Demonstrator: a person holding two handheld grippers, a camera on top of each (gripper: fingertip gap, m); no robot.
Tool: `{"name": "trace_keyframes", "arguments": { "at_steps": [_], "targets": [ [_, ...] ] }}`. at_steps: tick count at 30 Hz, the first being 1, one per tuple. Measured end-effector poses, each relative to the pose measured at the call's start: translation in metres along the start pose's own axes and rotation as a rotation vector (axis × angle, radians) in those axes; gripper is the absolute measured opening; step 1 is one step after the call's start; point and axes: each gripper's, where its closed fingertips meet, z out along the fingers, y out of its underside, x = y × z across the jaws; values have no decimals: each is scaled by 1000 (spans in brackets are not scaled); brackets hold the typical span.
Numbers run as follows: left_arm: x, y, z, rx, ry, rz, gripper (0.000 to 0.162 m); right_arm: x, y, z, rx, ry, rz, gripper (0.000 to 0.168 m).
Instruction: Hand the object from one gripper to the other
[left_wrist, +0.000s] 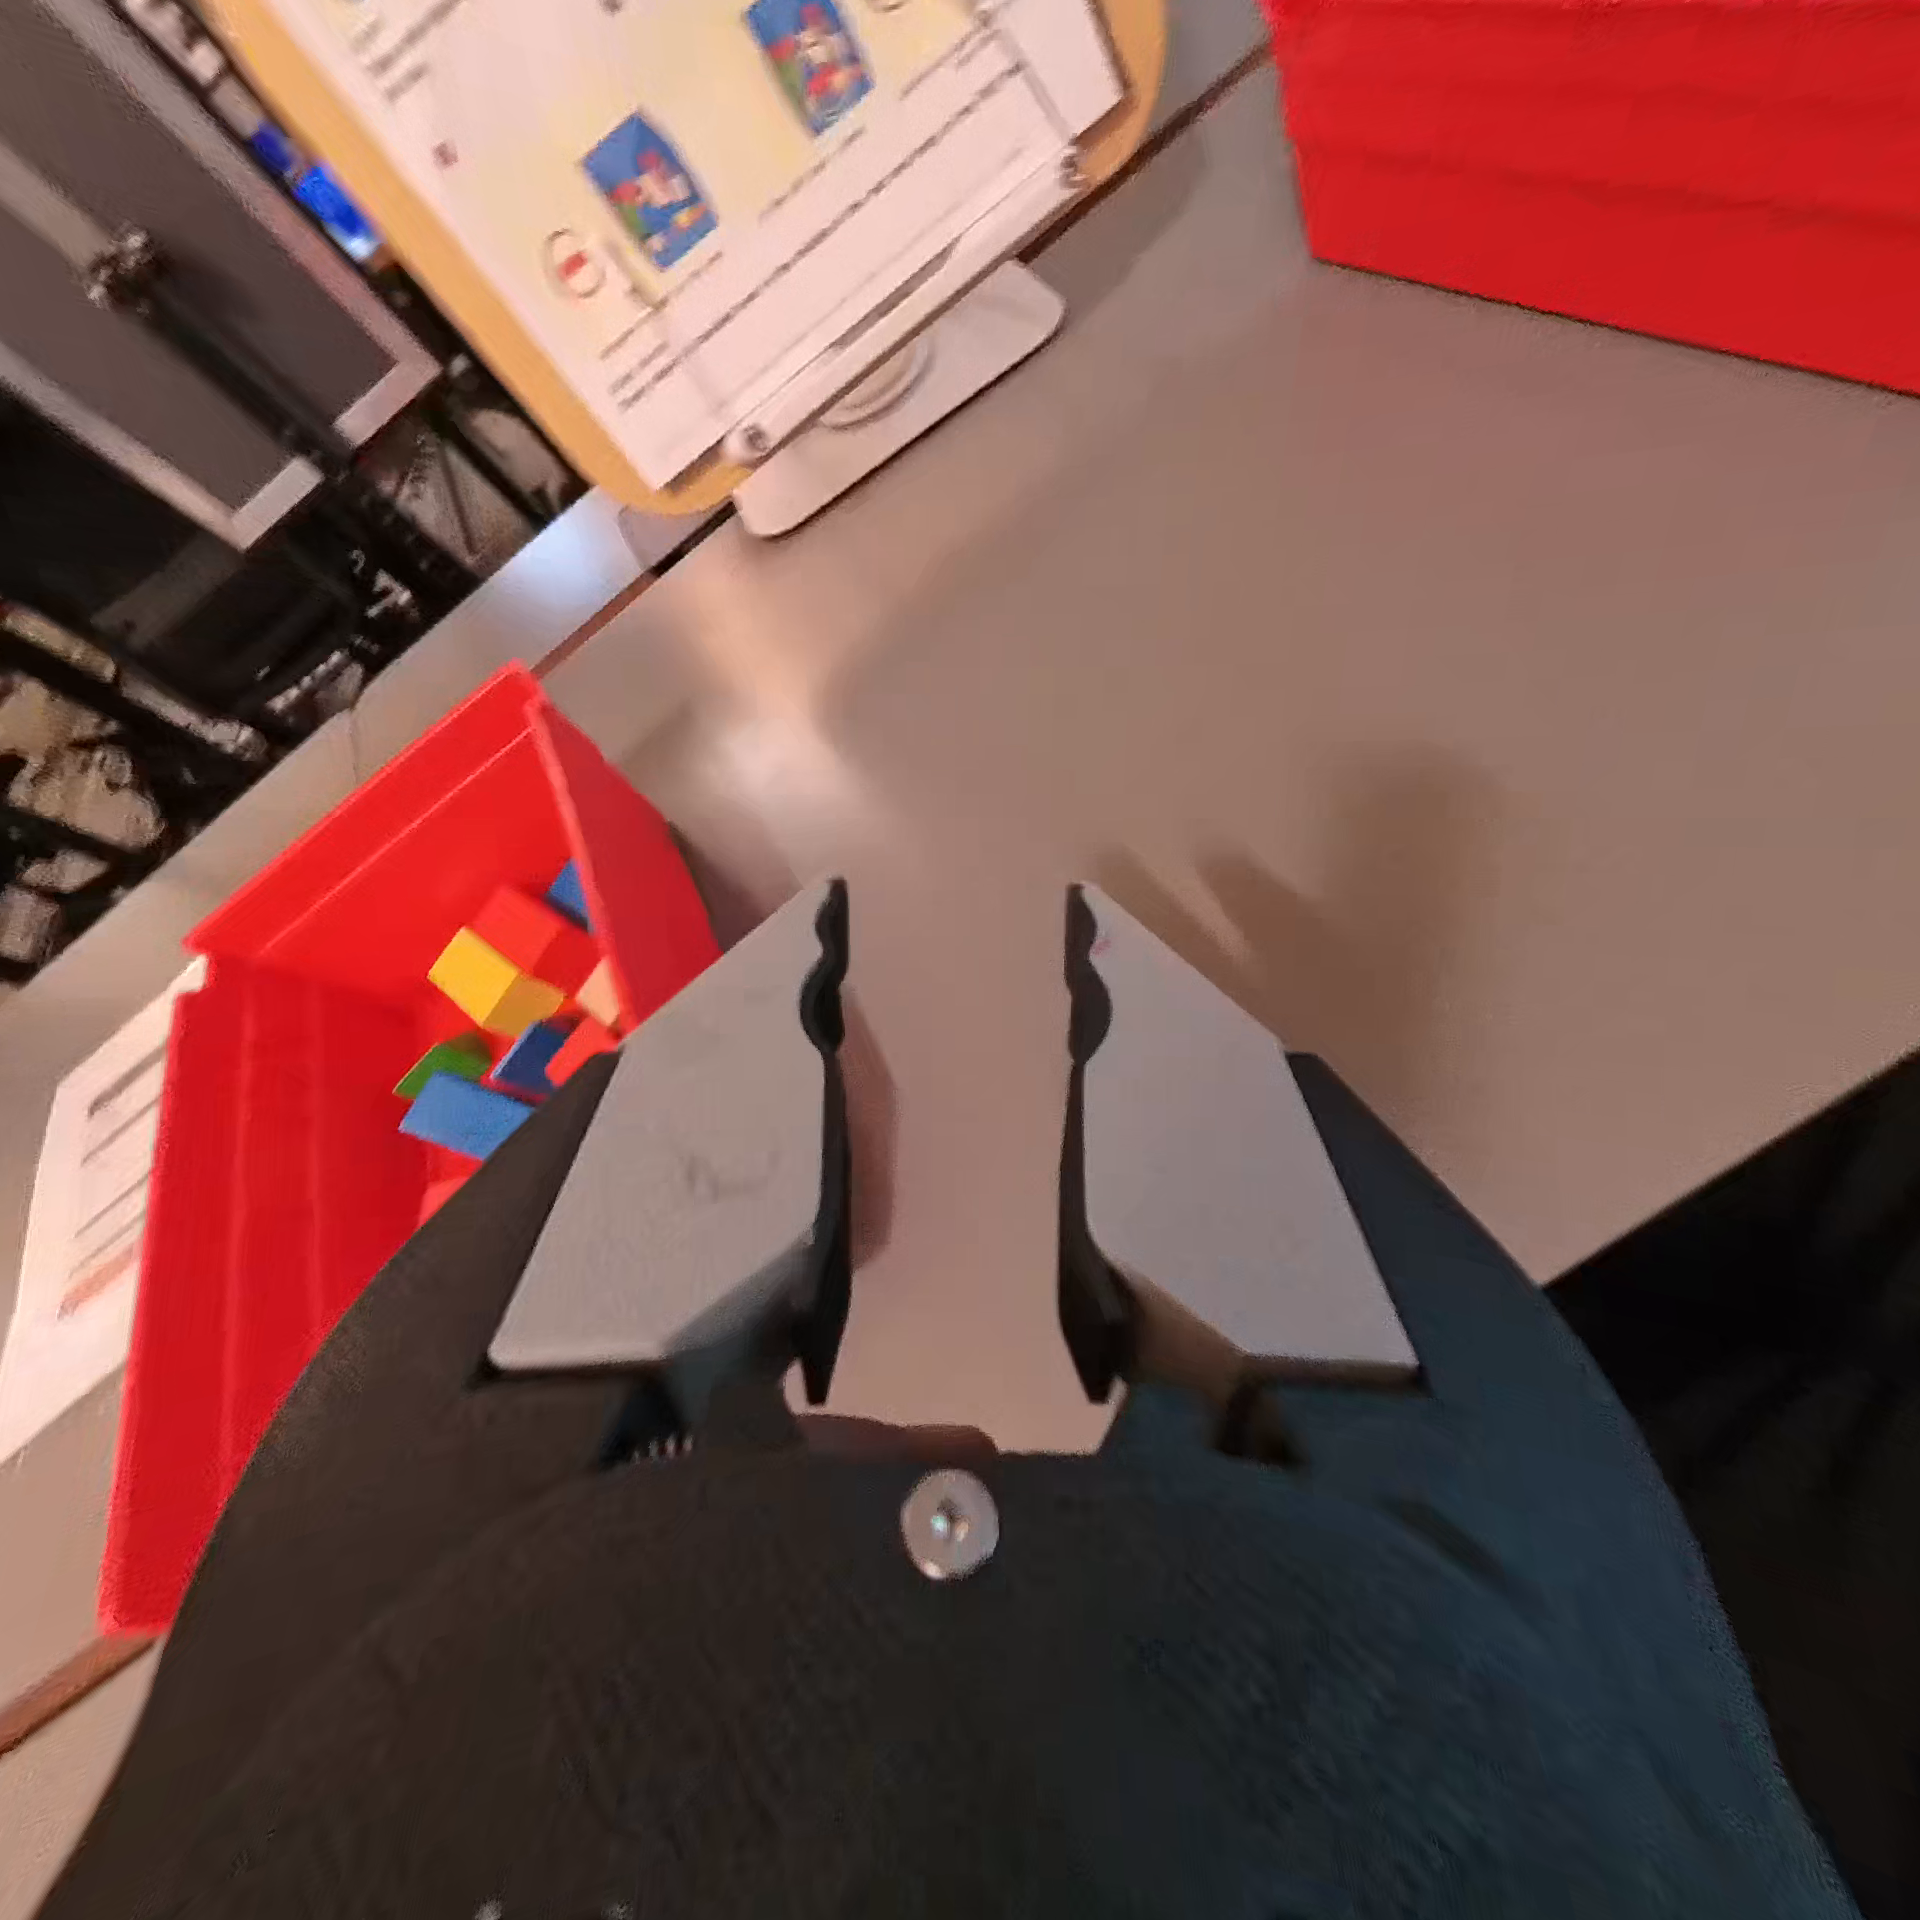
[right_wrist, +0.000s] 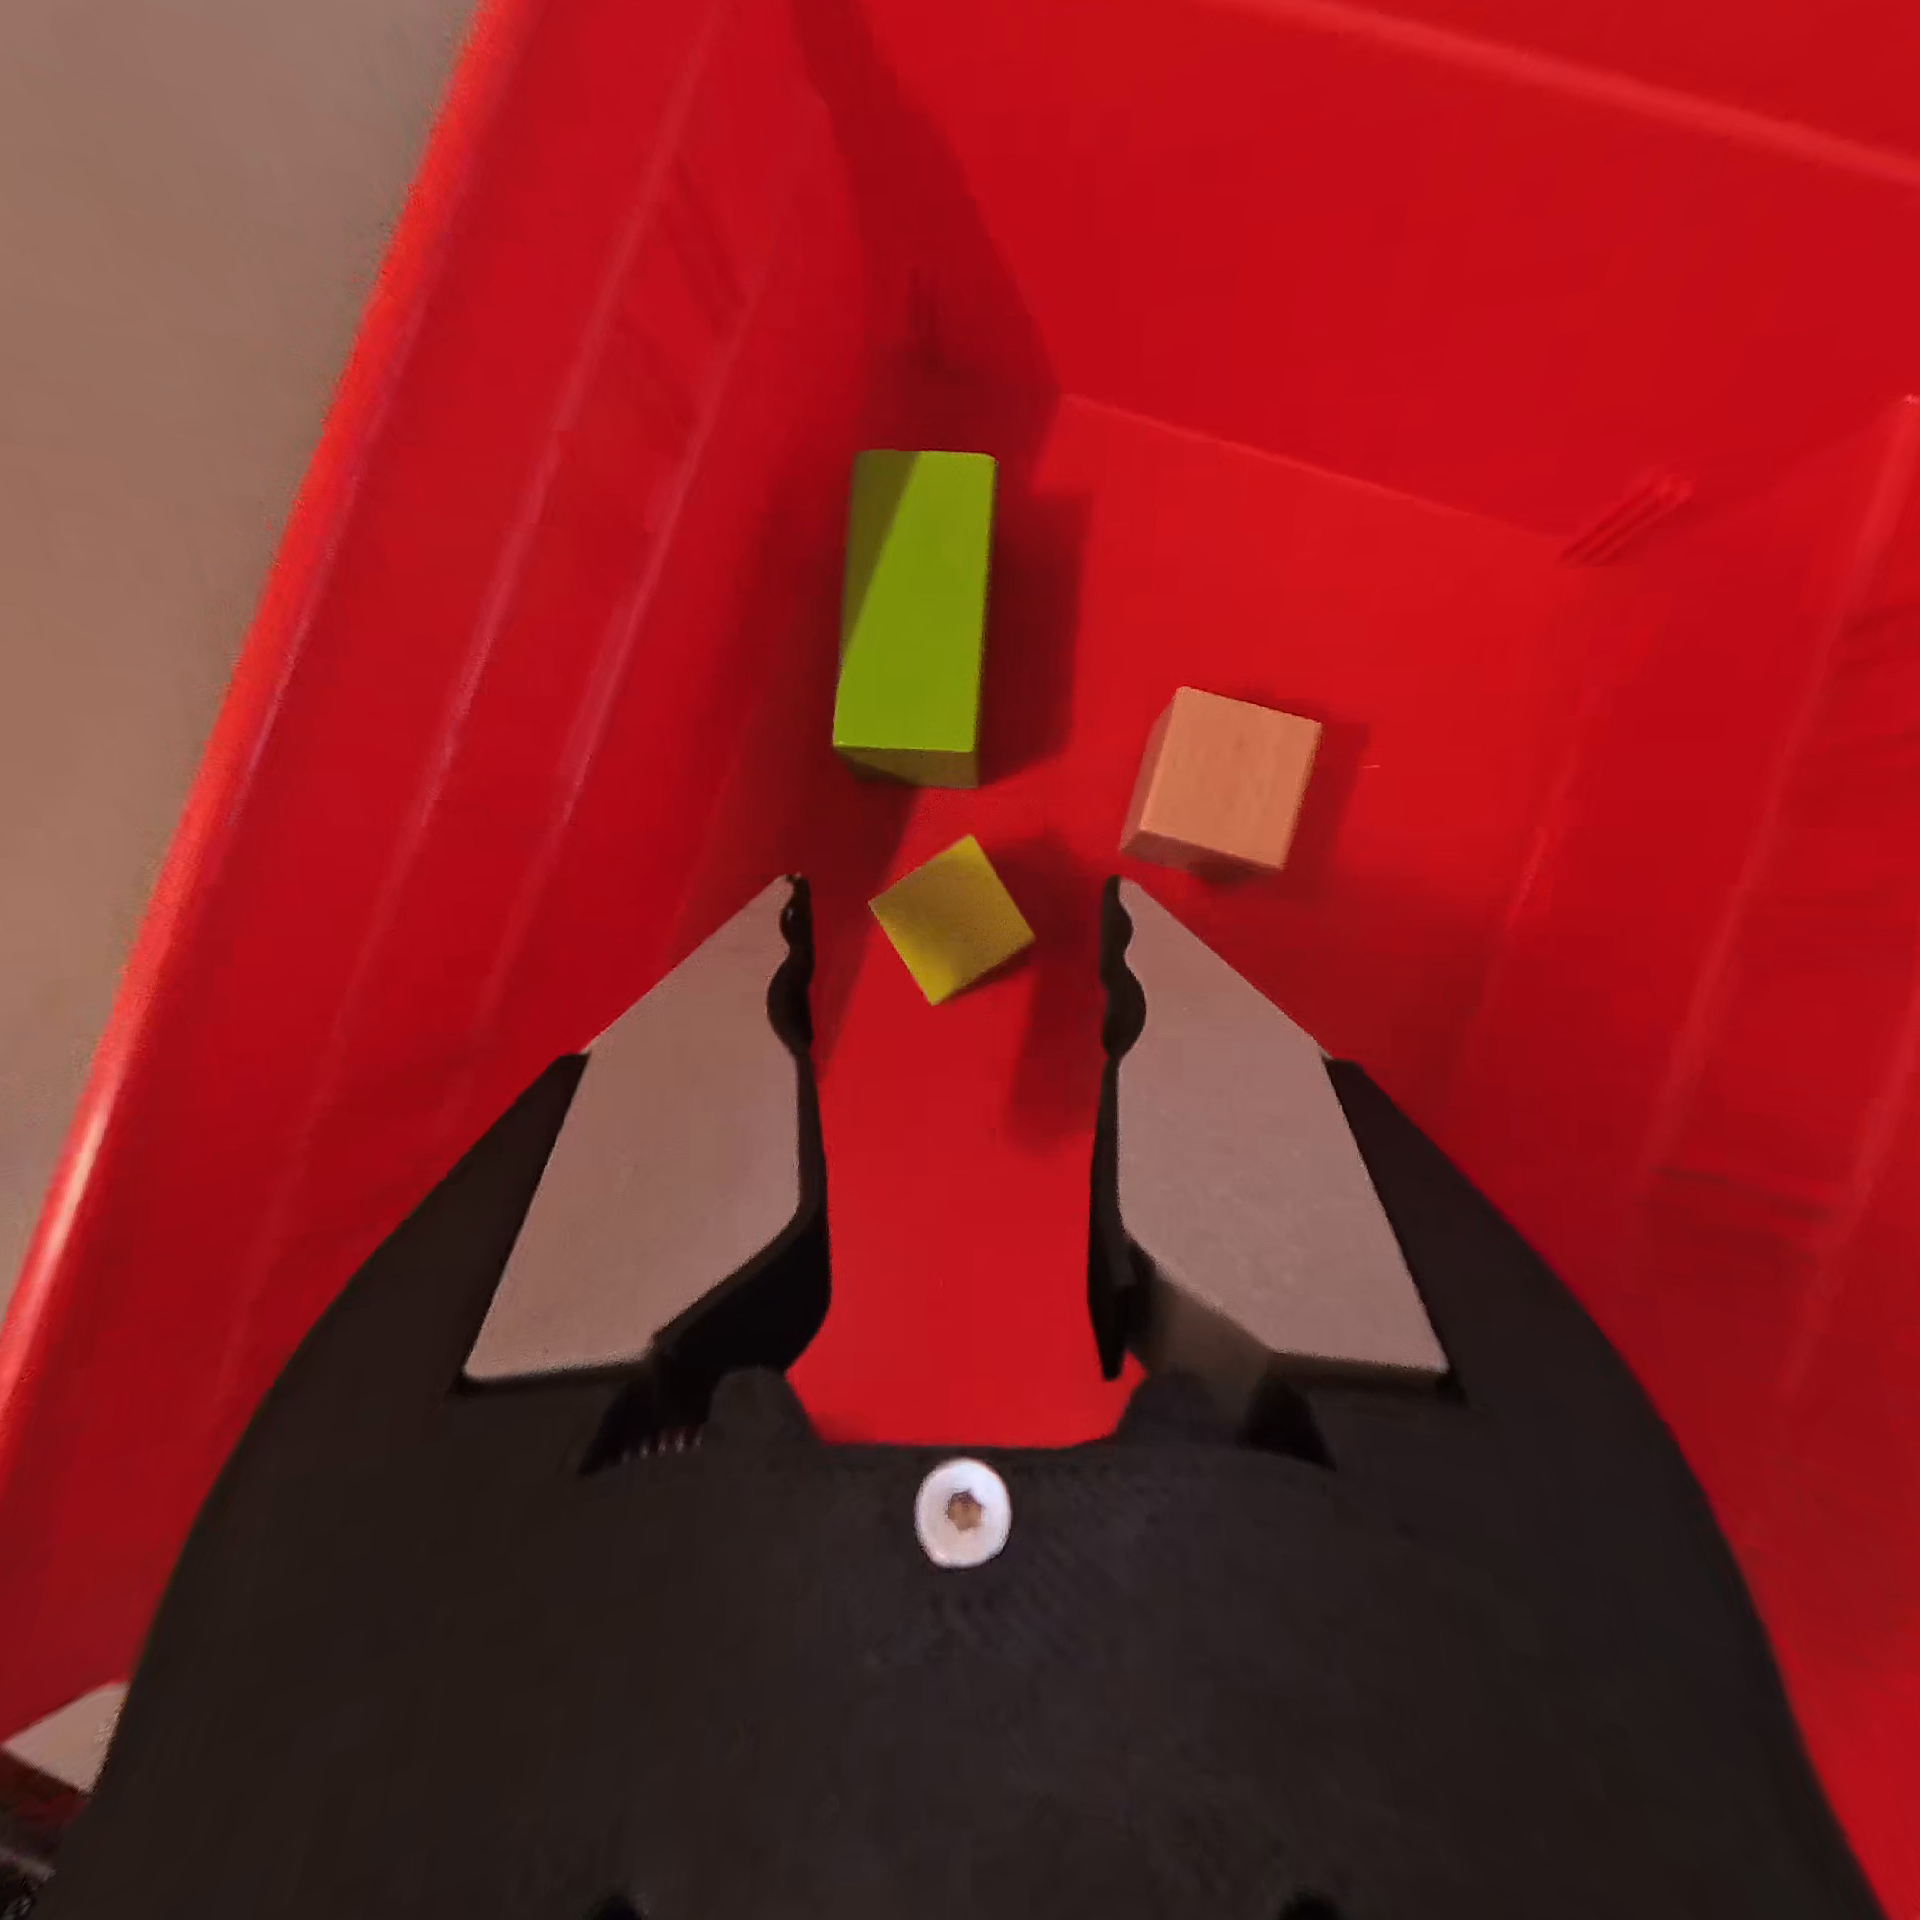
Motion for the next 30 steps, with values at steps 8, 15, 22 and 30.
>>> {"name": "trace_keyframes", "arguments": {
  "at_steps": [8, 15, 22, 30],
  "targets": [
    [-114, 63, -28, -120, -269, -196, 47, -47, -11, -88, 308, -91, -69, 47],
    [-168, 132, 4, -346, -80, -446, 62, -86, -21, -144, 469, -150, -156, 43],
    [-175, 180, 30, -718, 96, -410, 67, -103, -16, -147, 461, -184, -207, 44],
    [-135, 221, 30, -1089, 265, -624, 84, -100, -14, -154, 478, -185, -207, 44]
  ]
}}
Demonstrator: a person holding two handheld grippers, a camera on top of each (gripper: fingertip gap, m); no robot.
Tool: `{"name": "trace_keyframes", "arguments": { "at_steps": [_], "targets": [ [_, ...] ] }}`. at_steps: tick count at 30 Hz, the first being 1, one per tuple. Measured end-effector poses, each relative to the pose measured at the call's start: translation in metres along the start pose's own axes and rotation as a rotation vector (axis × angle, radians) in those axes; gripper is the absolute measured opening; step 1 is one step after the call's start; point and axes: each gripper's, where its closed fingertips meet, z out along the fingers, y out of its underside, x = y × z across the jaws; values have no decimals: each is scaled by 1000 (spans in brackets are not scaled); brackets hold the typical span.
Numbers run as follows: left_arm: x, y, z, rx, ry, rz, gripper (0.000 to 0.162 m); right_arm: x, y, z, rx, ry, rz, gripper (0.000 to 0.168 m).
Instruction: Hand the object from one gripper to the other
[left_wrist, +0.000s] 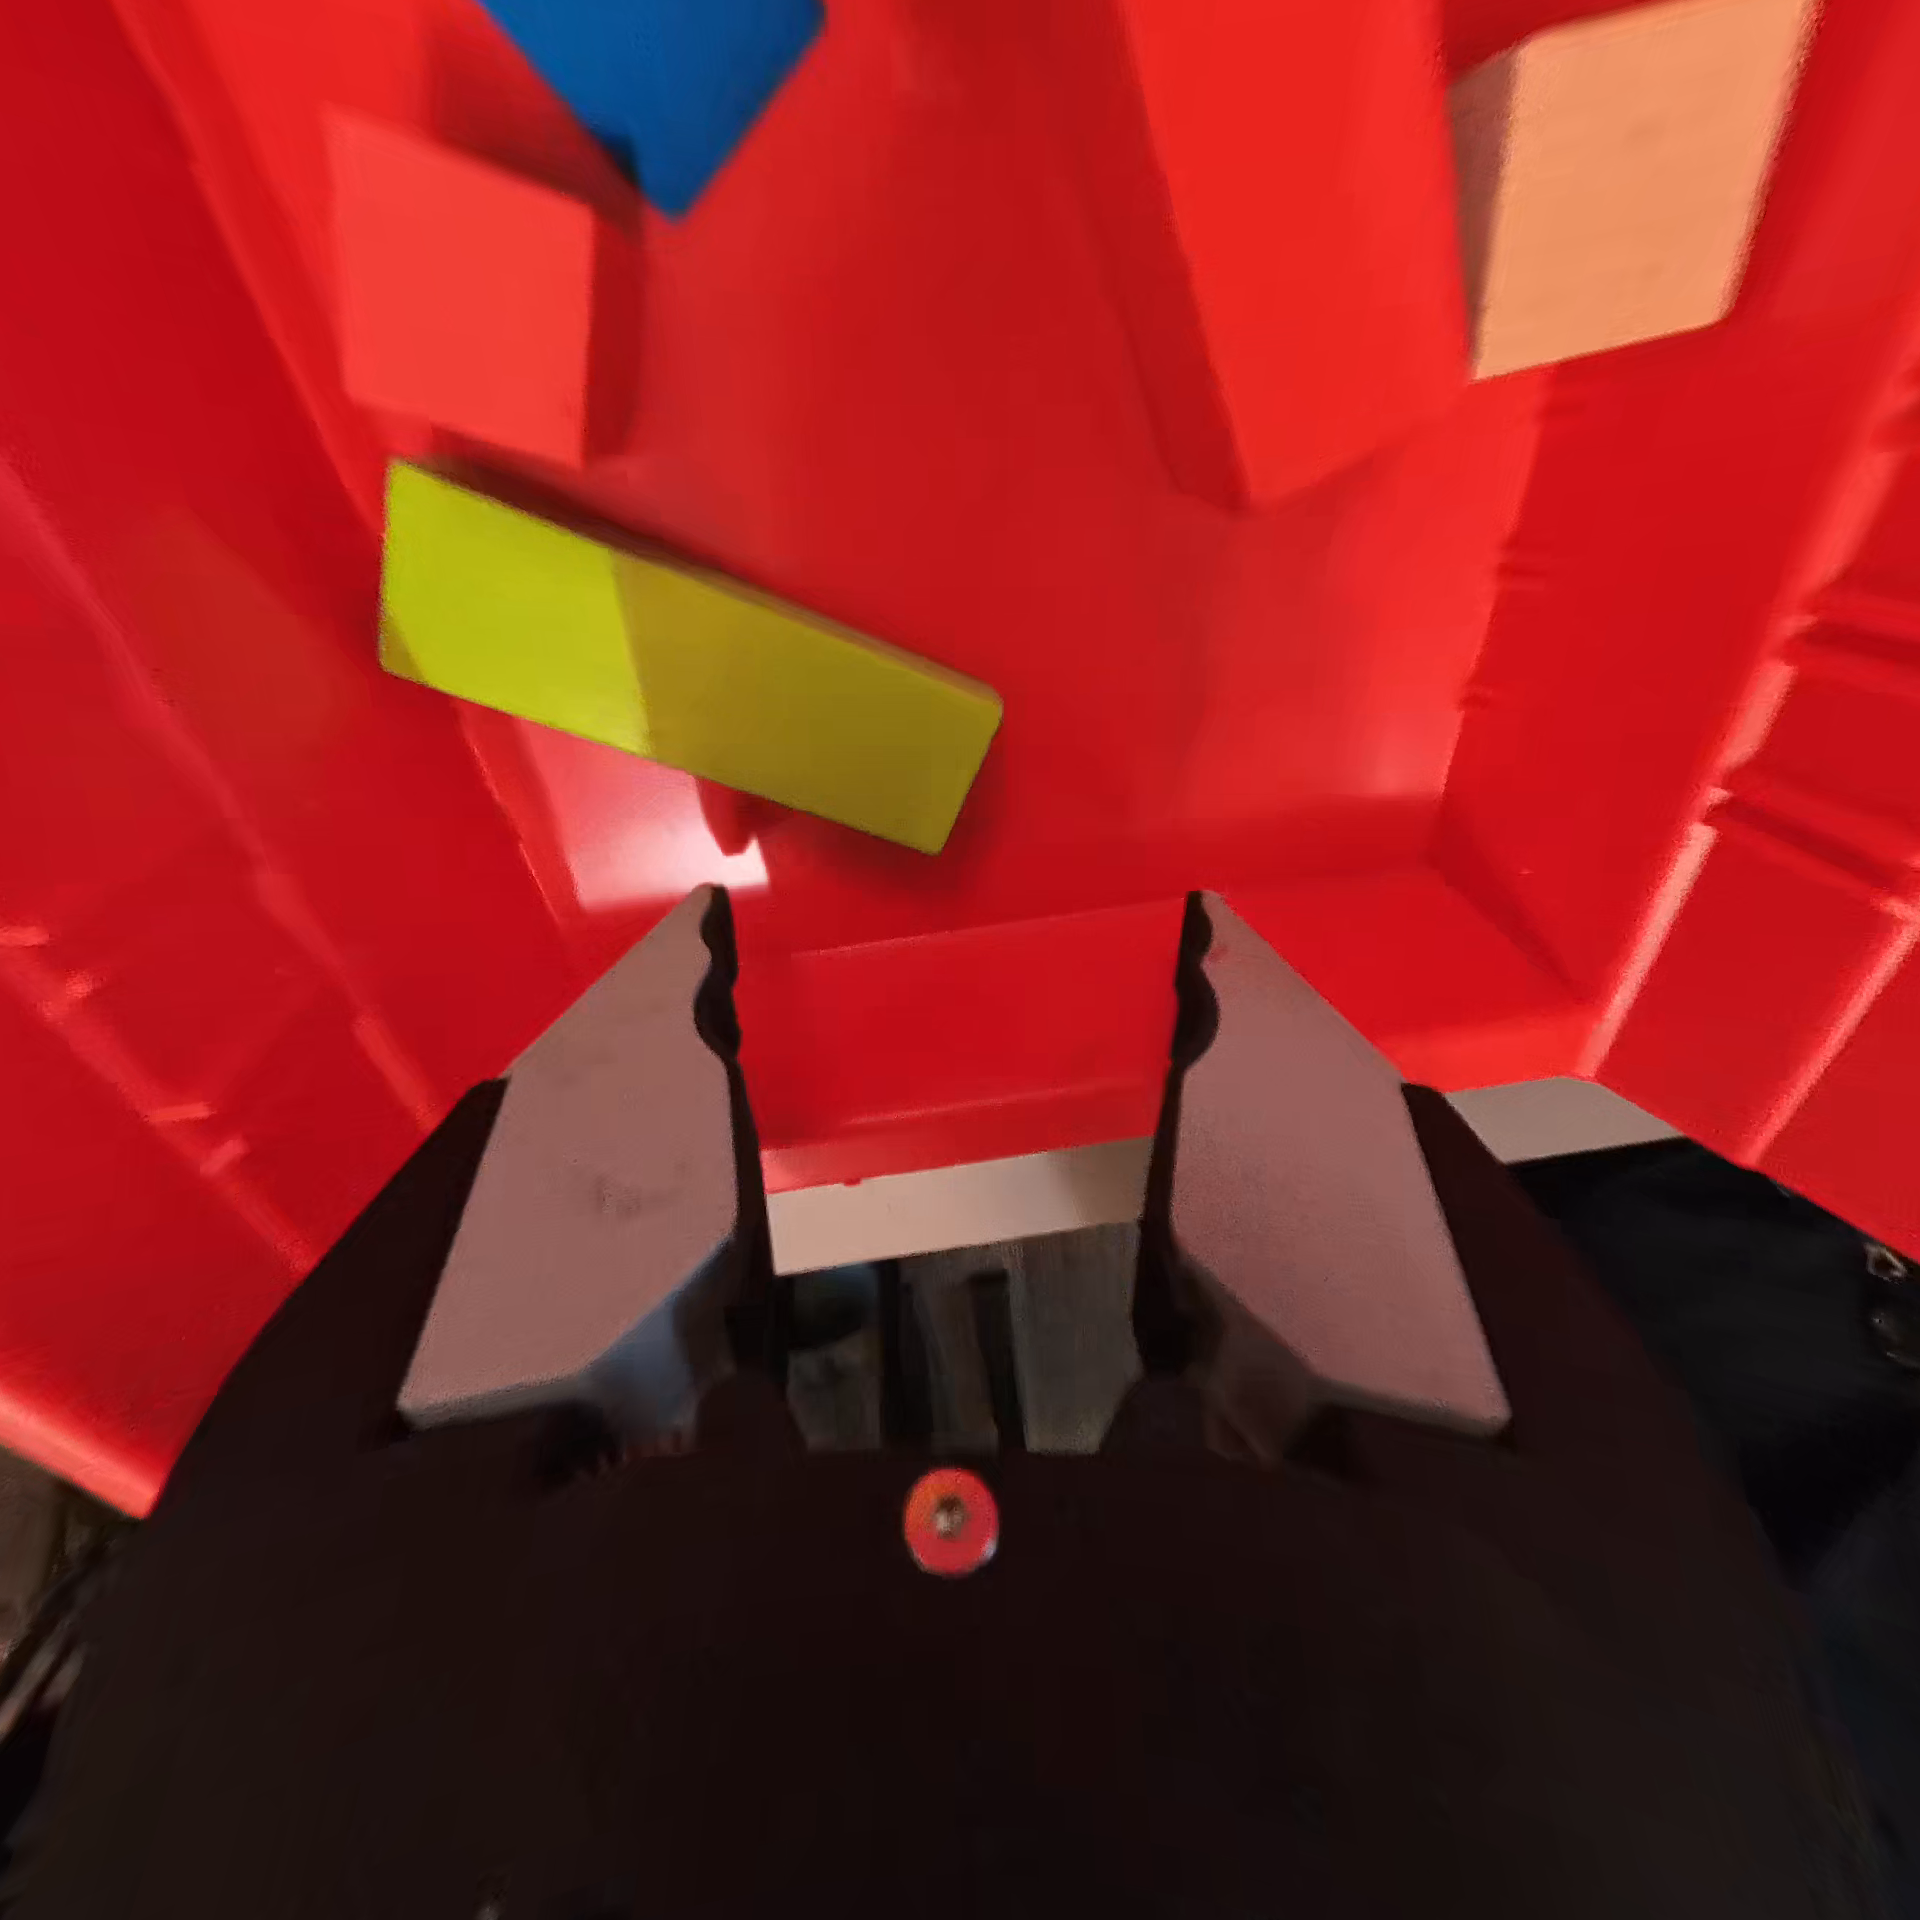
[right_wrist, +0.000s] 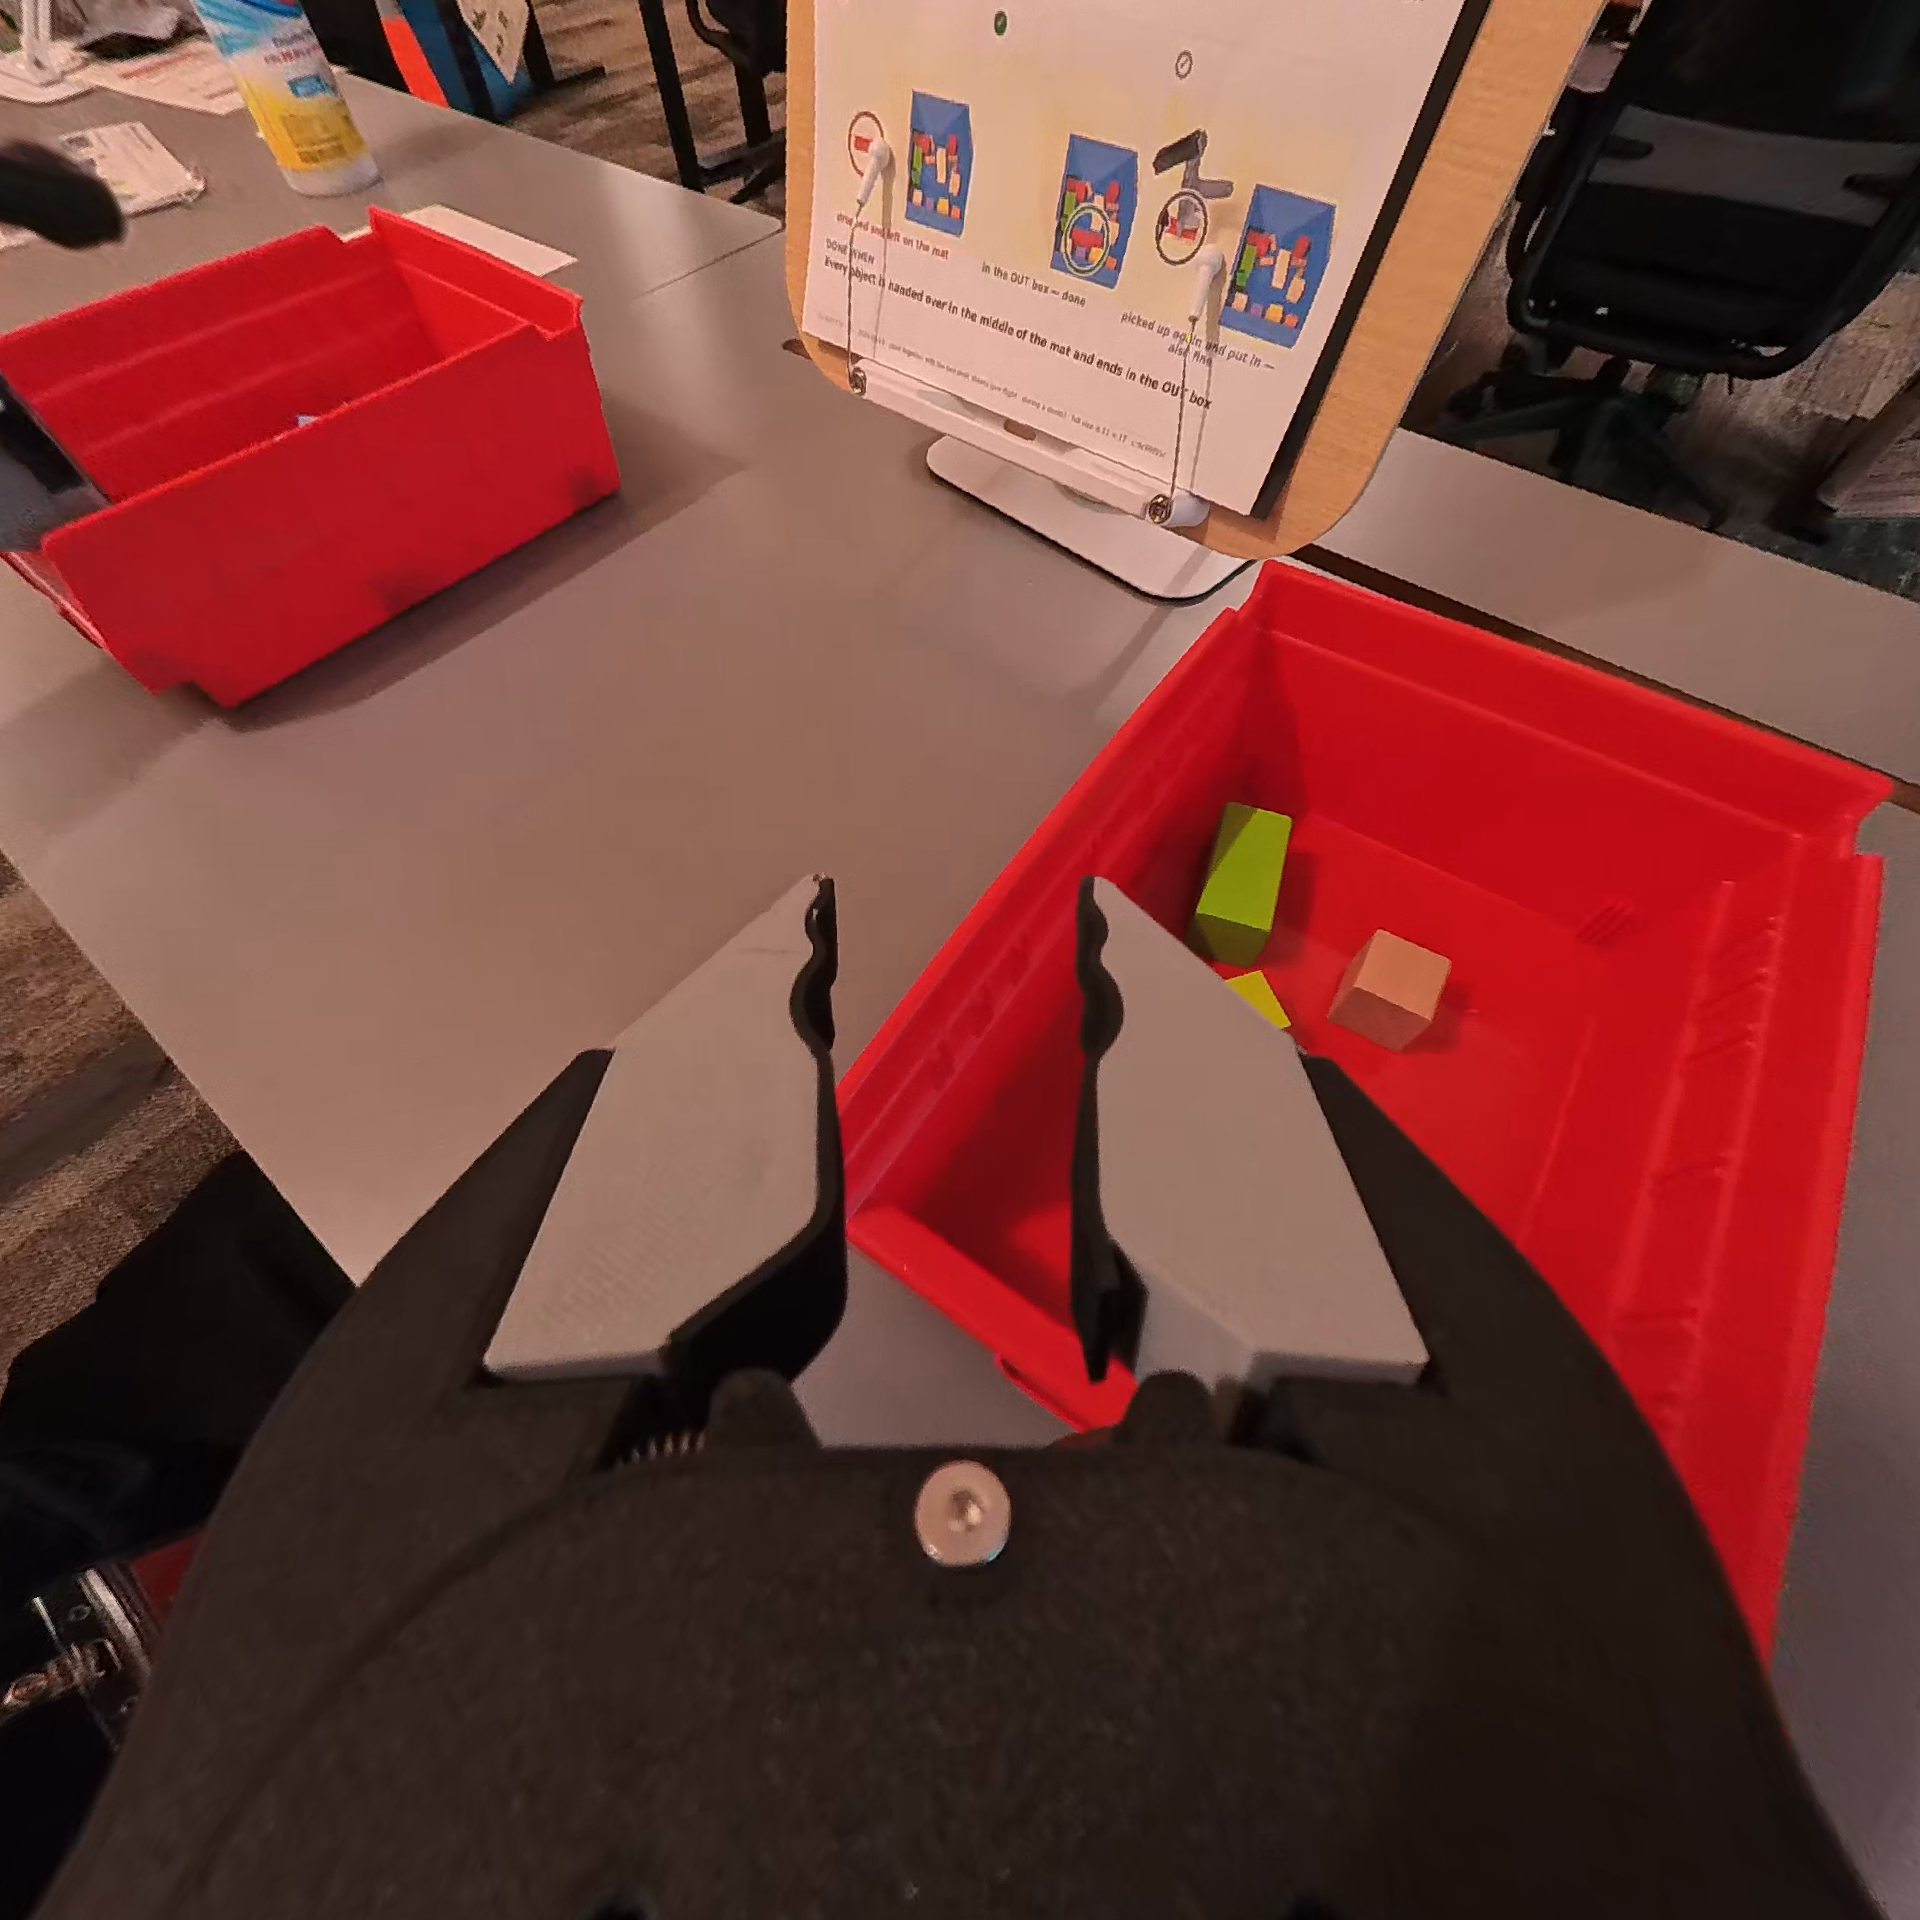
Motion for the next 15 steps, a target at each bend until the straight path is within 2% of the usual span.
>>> {"name": "trace_keyframes", "arguments": {
  "at_steps": [4, 9, 12, 15],
  "targets": [
    [-12, 0, 12, -58, -50, -71, 85, 3, -2, -1, 8, 9, -5, 44],
    [-15, -36, 7, 106, 13, -234, 85, 4, 0, 1, -2, 7, -5, 44],
    [-22, -39, 8, 122, -29, -296, 74, -2, -1, 1, 4, -24, -12, 44],
    [-26, -38, 10, 104, -107, -286, 67, -7, -5, -1, 19, -52, -12, 44]
  ]
}}
